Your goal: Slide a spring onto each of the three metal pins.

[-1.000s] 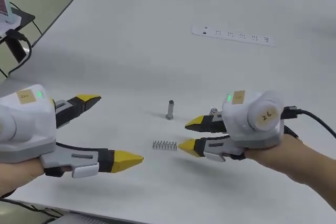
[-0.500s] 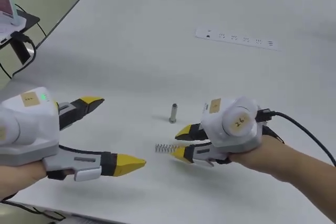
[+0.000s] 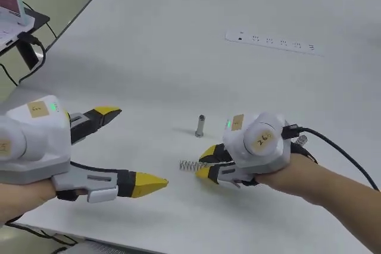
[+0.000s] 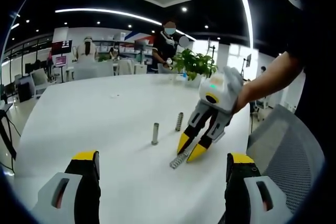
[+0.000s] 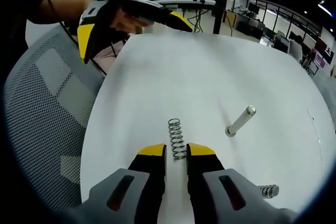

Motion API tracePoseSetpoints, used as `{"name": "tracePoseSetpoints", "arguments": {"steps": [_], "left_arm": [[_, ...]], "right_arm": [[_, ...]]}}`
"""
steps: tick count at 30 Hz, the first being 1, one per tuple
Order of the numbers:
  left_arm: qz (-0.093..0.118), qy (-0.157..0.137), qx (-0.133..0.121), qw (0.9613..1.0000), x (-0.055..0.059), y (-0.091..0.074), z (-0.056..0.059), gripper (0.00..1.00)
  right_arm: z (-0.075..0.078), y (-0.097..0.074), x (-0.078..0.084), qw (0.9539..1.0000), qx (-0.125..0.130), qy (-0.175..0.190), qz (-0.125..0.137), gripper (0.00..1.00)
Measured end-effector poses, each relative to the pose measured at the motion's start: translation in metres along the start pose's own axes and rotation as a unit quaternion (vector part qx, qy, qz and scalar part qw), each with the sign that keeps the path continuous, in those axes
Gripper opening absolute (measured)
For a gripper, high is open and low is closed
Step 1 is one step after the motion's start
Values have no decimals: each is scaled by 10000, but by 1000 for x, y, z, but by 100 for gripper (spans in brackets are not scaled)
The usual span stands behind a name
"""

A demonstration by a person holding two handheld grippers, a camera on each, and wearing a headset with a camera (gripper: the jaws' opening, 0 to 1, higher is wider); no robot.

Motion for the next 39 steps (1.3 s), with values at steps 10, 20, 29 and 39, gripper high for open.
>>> {"name": "tracePoseSetpoints", "arguments": {"steps": [10, 20, 29, 39], "left_arm": [[-63, 63, 64, 9999, -1, 2, 3, 98], [-126, 148, 285, 9994, -3, 12, 14, 96], [-183, 234, 578, 9979, -6, 23, 28, 93], [-285, 444, 1039, 9932, -13, 39, 36, 77]], "right_arm": [[0, -2, 0, 9998, 85, -187, -66, 8], [7, -34, -1, 9995, 144, -266, 67, 8], [7, -60, 6, 9993, 208, -288, 80, 8], [2, -80, 10, 9991, 179, -375, 104, 8]]}}
Point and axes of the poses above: the centre of the closed fingertips' face, and the gripper's own axes: y roughly forward along the fingers, z roughly to its right, x roughly out of its underside, the point moved 6 cm from there along -y, roughly backward along the fingers, and after that the axes turned 2 degrees about -x, right-handed, at the moved point
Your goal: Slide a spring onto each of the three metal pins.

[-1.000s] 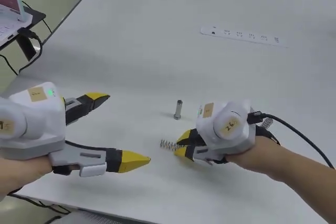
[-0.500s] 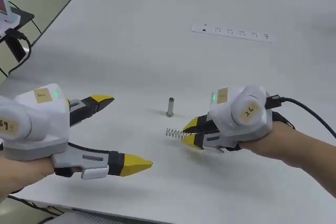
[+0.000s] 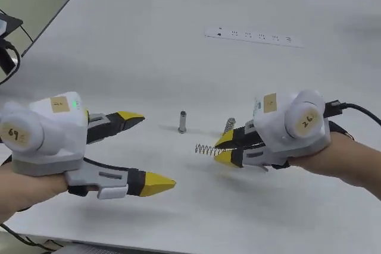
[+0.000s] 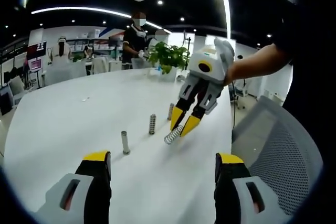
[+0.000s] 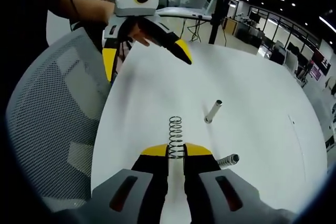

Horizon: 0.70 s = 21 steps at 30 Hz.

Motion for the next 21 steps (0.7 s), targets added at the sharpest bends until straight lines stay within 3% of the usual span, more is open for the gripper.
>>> {"name": "tracePoseSetpoints", "arguments": {"steps": [6, 10, 16, 21], "left_arm": [[28, 28, 373, 9993, -6, 14, 5, 59], [-100, 104, 695, 9975, -7, 25, 11, 37], [-78, 95, 790, 9968, -11, 38, 11, 33], [-90, 181, 990, 9949, -14, 49, 18, 27]], "right_arm": [[-7, -5, -2, 9999, -99, -118, -14, 8], [-10, -8, -5, 9997, -140, -197, 1, 8], [-10, -13, -10, 9995, -145, -259, 71, 8], [-11, -16, -14, 9993, -168, -316, 120, 8]]}}
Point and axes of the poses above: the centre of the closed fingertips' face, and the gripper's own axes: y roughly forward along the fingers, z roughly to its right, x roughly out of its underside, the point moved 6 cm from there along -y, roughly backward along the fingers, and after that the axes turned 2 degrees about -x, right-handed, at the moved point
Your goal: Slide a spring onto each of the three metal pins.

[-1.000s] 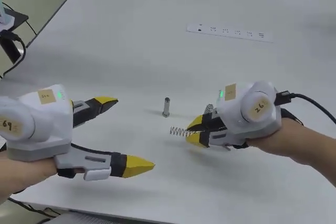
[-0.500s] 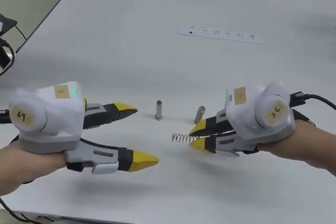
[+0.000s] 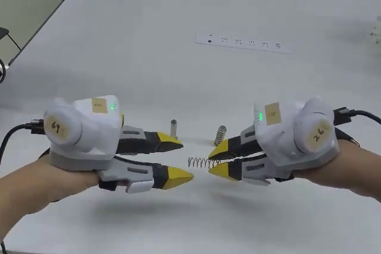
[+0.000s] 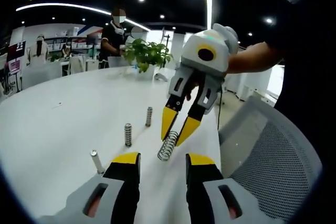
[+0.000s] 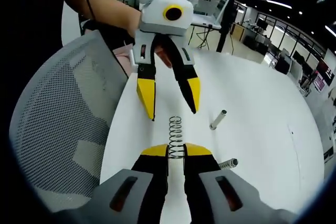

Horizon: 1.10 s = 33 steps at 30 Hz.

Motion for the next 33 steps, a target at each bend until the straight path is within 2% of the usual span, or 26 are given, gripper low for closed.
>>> {"name": "tracePoseSetpoints", "arguments": {"steps": [12, 16, 20, 33], "left_arm": [[11, 117, 248, 9996, -5, 14, 6, 16], [23, 112, 284, 9995, -5, 16, 7, 8], [121, 101, 291, 9995, -9, 18, 9, 8], [142, 62, 311, 9994, -9, 19, 10, 5]], "right_arm": [[-1, -8, -3, 10000, 15, -35, 43, 8], [0, -10, -4, 10000, 32, -37, 69, 8], [-1, -10, -3, 10000, 8, -34, 73, 8], [-3, -12, -3, 9999, 7, 11, 143, 7]]}}
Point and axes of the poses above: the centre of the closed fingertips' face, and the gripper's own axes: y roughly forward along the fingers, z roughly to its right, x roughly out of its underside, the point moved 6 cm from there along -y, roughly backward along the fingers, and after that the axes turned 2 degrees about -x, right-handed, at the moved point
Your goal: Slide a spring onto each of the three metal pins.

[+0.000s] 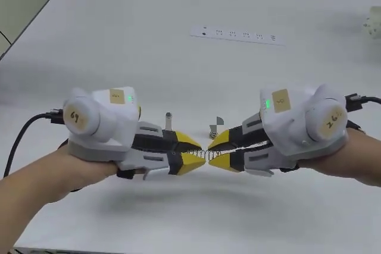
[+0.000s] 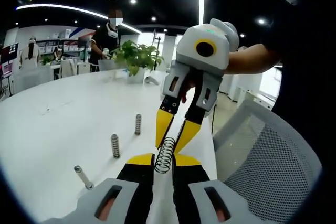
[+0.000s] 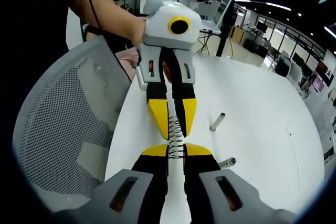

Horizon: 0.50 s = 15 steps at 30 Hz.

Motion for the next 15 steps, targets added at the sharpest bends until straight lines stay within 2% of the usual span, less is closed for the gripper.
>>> {"name": "tracePoseSetpoints", "arguments": {"steps": [15], "left_arm": [[55, 54, 28, 10000, -3, -1, 0, 3]], "right_arm": [[0, -3, -2, 10000, 49, 31, 76, 7]]}}
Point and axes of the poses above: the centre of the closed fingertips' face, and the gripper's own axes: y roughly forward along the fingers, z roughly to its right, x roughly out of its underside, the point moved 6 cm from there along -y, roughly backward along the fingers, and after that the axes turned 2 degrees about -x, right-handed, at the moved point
